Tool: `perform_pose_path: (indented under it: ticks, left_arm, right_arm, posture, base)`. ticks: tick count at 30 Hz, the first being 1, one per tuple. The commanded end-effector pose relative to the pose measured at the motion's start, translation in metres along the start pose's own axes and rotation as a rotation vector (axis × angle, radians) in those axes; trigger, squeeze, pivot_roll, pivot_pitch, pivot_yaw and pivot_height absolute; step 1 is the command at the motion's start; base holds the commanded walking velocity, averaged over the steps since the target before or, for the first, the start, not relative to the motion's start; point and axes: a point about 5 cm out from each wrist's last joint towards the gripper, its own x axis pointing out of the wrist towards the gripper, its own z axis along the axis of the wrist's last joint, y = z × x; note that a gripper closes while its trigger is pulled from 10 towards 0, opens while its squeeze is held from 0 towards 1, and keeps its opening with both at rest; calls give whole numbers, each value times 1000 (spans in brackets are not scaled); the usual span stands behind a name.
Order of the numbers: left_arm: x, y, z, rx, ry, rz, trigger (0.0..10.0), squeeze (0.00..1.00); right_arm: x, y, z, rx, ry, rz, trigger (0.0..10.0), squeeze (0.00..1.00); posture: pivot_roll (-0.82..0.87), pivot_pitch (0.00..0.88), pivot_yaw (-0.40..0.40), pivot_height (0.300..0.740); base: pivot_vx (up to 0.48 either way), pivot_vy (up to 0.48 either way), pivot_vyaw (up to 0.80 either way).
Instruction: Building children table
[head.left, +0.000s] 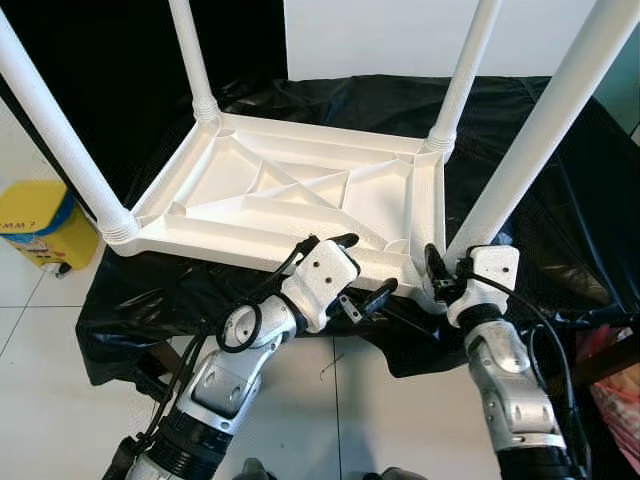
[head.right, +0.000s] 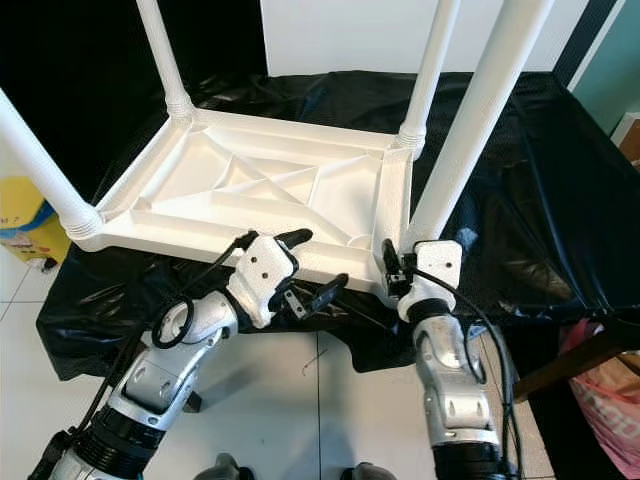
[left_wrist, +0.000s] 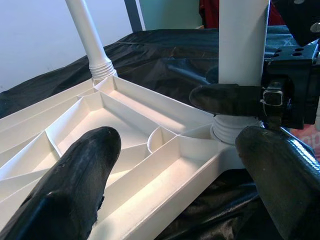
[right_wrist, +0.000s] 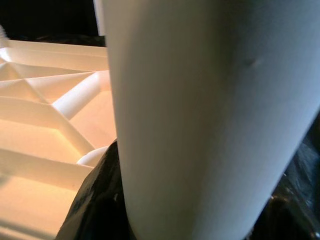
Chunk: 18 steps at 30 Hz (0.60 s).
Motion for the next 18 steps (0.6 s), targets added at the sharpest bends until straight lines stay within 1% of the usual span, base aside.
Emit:
perform_pose_path:
  ticks: [1, 4, 6, 10, 18]
  left_arm:
    - [1, -2, 0, 1, -2, -10, 10000, 0]
    - [0, -2, 1, -6, -8, -9, 10000, 0]
    - [0, -2, 2, -11, -12, -11, 10000, 0]
    - [0, -1, 2, -9, -11, -17, 10000, 0]
    - [1, -3, 2, -3, -14, -24, 10000, 0]
  right_arm:
    - [-7, -9, -15, -13, 87, -93, 10000, 0]
    - [-5, -7, -15, -16, 87, -120, 10000, 0]
    - [-3, -1, -14, -15, 79, -144, 10000, 0]
    - [-2, 4, -13, -16, 68, -142, 10000, 0]
    - [-4, 3, -11, -36, 59, -145, 10000, 0]
  posture:
    - [15, 101, -12, 740]
    - [15, 100, -5, 740]
    - [15, 99, -1, 740]
    - [12, 94, 2, 740]
    - [7, 69, 0, 740]
  base:
    - [0, 0, 0]
    - [0, 0, 0]
    - [0, 0, 0]
    - [0, 0, 0]
    - [0, 0, 0]
